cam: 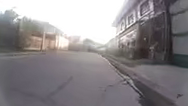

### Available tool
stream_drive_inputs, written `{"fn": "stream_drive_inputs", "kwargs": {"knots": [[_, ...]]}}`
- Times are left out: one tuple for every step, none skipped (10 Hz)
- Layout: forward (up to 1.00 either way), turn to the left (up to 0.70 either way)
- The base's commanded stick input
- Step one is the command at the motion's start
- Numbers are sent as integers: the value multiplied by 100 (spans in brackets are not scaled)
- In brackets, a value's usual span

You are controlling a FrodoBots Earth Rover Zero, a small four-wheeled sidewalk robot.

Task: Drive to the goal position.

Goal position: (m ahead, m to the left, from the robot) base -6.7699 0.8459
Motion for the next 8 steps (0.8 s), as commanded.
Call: {"fn": "stream_drive_inputs", "kwargs": {"knots": [[100, 1], [100, 1], [100, 1], [100, 1], [100, 1], [100, 1], [100, 1], [100, 1]]}}
